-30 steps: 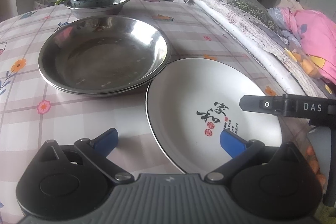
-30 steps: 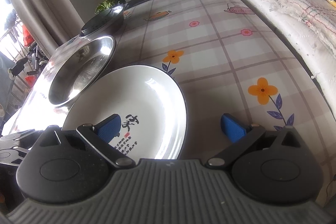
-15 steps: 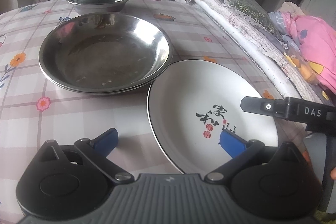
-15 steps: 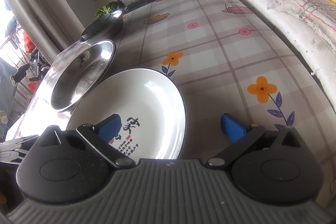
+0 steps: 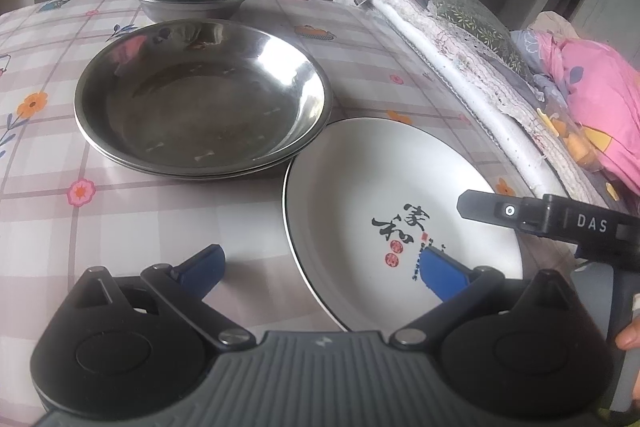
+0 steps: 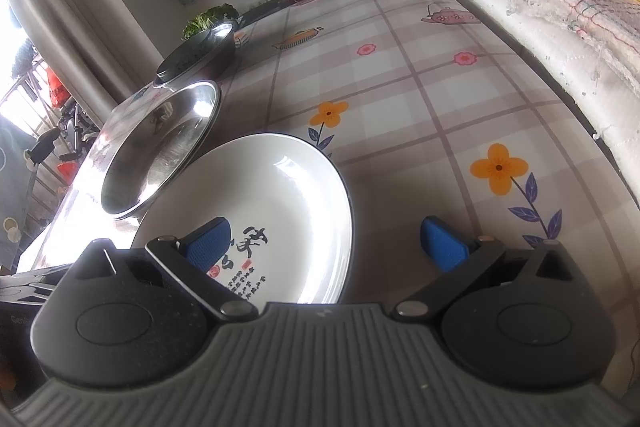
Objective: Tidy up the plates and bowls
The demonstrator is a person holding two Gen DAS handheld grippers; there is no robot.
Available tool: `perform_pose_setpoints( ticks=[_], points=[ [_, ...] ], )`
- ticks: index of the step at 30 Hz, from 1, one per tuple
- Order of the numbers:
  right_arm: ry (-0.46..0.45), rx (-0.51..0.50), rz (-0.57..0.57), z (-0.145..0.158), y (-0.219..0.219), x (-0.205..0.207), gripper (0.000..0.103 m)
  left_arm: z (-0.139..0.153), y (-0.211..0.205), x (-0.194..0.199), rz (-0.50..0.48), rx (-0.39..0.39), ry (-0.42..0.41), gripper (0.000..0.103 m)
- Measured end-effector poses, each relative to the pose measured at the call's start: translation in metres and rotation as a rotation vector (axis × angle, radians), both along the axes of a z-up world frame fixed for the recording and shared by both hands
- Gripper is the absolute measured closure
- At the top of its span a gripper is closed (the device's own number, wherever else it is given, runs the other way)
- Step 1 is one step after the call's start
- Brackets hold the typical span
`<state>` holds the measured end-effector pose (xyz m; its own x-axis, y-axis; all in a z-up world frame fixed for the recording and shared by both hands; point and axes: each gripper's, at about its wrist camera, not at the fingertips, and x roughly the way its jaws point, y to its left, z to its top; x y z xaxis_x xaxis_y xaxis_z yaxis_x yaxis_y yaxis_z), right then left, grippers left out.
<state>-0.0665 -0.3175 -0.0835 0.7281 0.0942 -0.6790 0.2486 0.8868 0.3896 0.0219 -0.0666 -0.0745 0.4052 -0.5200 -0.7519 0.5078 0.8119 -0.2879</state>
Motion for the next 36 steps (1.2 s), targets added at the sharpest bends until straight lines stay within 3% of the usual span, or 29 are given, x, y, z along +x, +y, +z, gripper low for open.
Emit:
perform_pose_setpoints(
  ticks=[6, 13, 22, 36],
  points=[
    [0.003, -0.003, 0.001, 0.0, 0.0004, 0.0004, 0.001, 0.0002, -0.004, -0.0019, -0.007, 0.027, -0.014, 0.0],
    [0.004, -0.005, 0.001, 0.0003, 0.0004, 0.0004, 0.001, -0.0004, 0.0012, -0.0023, 0.02, -0.015, -0.013, 0.0],
    [0.003, -0.004, 0.0, 0.0006, 0.0006, 0.0005, 0.001, -0.0004, -0.0037, -0.0049, 0.011, 0.016, -0.03, 0.0],
    [-0.003, 0.001, -0.003, 0.0007, 0.0004, -0.0001, 0.001, -0.0003, 0.0007, -0.0007, 0.029, -0.016, -0.002, 0.0]
  ],
)
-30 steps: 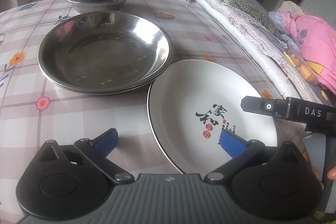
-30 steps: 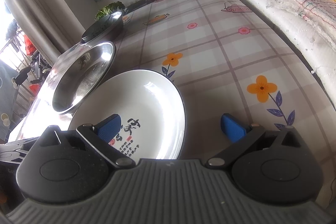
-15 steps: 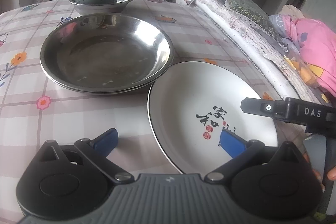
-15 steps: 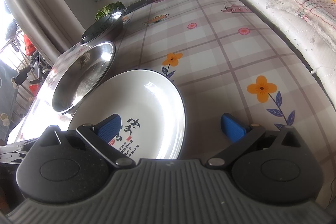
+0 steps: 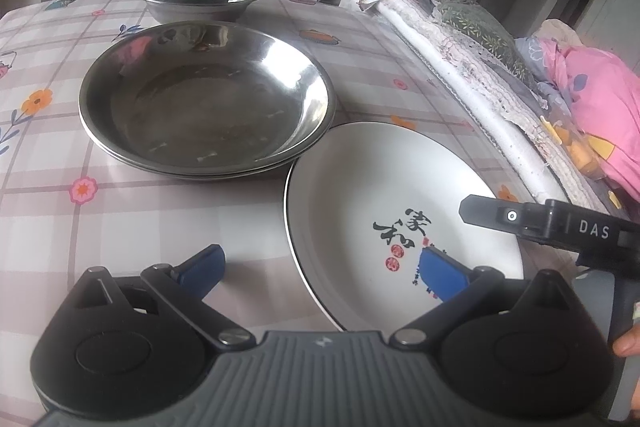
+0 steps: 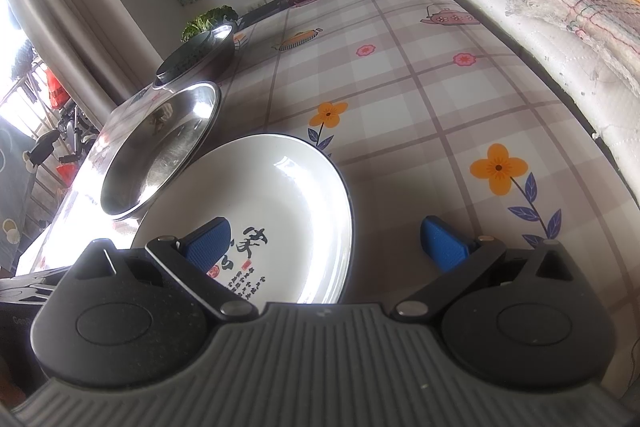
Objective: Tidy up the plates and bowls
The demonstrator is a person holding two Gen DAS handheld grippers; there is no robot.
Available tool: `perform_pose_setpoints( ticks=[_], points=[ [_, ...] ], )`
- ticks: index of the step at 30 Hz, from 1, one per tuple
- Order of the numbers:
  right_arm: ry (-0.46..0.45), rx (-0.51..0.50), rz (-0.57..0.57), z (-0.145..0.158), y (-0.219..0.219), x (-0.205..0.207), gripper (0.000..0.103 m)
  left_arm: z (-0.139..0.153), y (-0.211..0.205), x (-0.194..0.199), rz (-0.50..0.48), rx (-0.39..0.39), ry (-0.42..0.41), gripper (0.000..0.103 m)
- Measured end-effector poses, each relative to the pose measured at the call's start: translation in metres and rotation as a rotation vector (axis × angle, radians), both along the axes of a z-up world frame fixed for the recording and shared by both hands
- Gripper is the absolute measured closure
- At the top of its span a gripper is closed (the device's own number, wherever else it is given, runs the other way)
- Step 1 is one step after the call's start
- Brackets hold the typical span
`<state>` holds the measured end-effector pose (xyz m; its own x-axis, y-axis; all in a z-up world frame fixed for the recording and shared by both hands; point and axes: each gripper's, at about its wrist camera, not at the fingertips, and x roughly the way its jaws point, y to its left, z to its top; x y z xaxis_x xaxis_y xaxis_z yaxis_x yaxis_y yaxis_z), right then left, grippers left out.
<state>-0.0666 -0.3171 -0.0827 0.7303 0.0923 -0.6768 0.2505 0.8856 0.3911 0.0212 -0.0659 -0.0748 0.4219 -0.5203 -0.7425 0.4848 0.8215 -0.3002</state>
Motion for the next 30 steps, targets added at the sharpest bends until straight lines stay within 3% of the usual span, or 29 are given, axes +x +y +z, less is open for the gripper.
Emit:
perform_pose_setpoints(
  ticks=[14, 30],
  points=[
    [-0.011, 0.017, -0.006, -0.0008, -0.0016, -0.0034, 0.001, 0.0007, 0.0046, 0.0029, -0.004, -0.026, 0.023, 0.0],
    [-0.019, 0.019, -0.009, -0.001, -0.0014, -0.0046, 0.001, -0.0007, -0.0046, -0.0037, -0.033, 0.042, -0.023, 0.0]
  ],
)
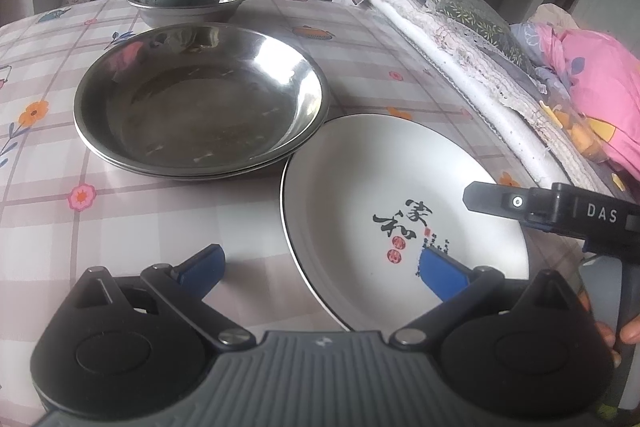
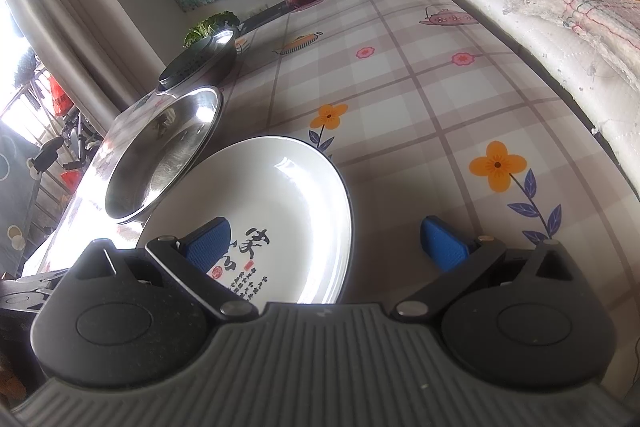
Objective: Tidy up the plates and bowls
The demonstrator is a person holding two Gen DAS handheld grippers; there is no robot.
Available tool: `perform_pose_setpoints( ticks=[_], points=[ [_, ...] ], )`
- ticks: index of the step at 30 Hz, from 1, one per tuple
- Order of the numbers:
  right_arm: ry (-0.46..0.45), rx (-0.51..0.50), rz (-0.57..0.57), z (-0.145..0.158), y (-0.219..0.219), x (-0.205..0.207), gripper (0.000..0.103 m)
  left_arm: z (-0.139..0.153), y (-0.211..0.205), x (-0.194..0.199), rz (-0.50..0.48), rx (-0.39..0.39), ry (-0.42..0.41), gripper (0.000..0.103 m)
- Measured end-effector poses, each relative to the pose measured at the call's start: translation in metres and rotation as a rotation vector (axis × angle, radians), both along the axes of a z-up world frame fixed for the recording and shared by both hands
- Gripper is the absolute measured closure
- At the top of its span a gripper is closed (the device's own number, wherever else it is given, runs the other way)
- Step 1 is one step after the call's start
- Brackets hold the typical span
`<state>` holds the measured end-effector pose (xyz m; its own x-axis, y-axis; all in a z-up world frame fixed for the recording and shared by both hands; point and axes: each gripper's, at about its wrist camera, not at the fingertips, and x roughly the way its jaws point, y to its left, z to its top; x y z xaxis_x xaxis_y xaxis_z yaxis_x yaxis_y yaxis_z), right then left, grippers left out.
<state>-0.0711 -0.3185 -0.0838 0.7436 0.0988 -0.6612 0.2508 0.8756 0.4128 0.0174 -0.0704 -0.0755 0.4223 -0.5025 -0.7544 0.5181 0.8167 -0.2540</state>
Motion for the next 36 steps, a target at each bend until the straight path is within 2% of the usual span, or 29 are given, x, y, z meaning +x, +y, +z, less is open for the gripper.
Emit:
perform_pose_setpoints(
  ticks=[13, 18, 21, 24, 26, 27, 29, 31, 34, 36],
  points=[
    [0.02, -0.005, 0.024, 0.002, 0.0, 0.002, 0.001, 0.0, -0.006, -0.003, -0.03, 0.048, -0.026, 0.001],
    [0.03, 0.018, 0.037, 0.003, -0.002, 0.001, 0.001, 0.001, -0.006, -0.005, -0.031, 0.073, -0.052, 0.011],
    [0.019, 0.024, 0.036, 0.003, -0.001, -0.004, 0.005, 0.002, -0.005, -0.005, -0.03, 0.068, -0.058, 0.019],
    [0.014, 0.015, 0.038, 0.003, 0.002, -0.007, 0.015, 0.002, -0.006, -0.006, -0.031, 0.069, -0.068, 0.032],
    [0.01, 0.008, 0.039, 0.003, 0.004, -0.009, 0.028, 0.003, -0.006, -0.006, -0.03, 0.067, -0.073, 0.042],
    [0.01, 0.001, 0.037, 0.003, 0.005, -0.009, 0.03, 0.003, -0.006, -0.006, -0.028, 0.067, -0.075, 0.044],
    [0.009, -0.02, 0.028, 0.003, 0.006, -0.011, 0.051, 0.003, -0.006, -0.006, -0.025, 0.065, -0.076, 0.059],
    [0.009, -0.033, 0.017, 0.002, 0.006, -0.012, 0.058, 0.003, -0.005, -0.006, -0.028, 0.049, -0.064, 0.07],
    [0.016, -0.037, 0.013, 0.0, 0.005, -0.014, 0.078, 0.004, -0.007, -0.007, -0.024, 0.064, -0.074, 0.069],
    [0.014, -0.031, 0.017, -0.001, 0.004, -0.015, 0.083, 0.004, -0.008, -0.007, -0.017, 0.065, -0.07, 0.07]
  ],
)
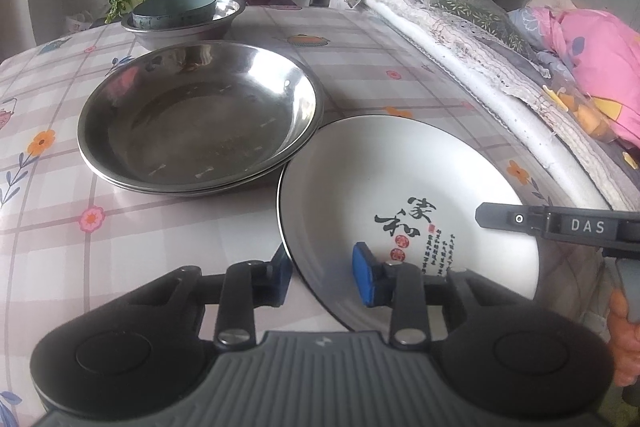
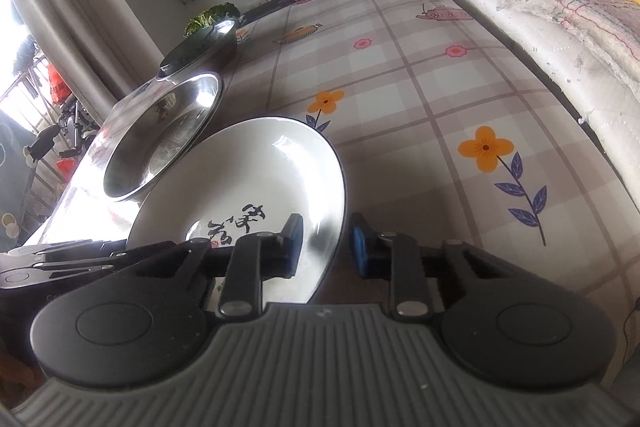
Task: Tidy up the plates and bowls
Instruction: 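Close both grippers on the rim of the white character-printed plate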
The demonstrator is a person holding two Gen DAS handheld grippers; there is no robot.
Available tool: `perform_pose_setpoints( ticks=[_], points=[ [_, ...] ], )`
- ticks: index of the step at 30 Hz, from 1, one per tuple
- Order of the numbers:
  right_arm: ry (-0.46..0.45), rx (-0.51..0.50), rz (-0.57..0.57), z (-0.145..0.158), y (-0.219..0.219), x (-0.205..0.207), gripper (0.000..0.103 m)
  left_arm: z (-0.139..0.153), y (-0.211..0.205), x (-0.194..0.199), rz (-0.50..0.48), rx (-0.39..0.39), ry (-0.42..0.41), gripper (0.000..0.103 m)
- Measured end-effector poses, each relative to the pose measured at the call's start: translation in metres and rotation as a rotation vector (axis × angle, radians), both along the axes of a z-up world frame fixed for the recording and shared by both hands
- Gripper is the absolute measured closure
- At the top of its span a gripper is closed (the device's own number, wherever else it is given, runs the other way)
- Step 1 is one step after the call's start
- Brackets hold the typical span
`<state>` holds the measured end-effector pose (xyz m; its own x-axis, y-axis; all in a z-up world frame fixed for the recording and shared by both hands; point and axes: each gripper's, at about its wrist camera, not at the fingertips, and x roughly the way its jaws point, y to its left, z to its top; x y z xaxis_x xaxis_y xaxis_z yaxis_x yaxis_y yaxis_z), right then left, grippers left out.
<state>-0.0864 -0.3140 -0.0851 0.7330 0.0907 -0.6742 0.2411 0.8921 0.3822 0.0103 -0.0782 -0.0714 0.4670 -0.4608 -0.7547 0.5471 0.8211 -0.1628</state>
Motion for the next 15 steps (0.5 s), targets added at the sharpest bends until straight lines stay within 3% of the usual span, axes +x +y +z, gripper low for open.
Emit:
perform_pose_setpoints(
  ticks=[15],
  points=[
    [-0.017, -0.047, 0.027, 0.0, 0.003, 0.003, 0.087, 0.006, 0.002, -0.008, -0.001, 0.016, 0.014, 0.072]
  ],
)
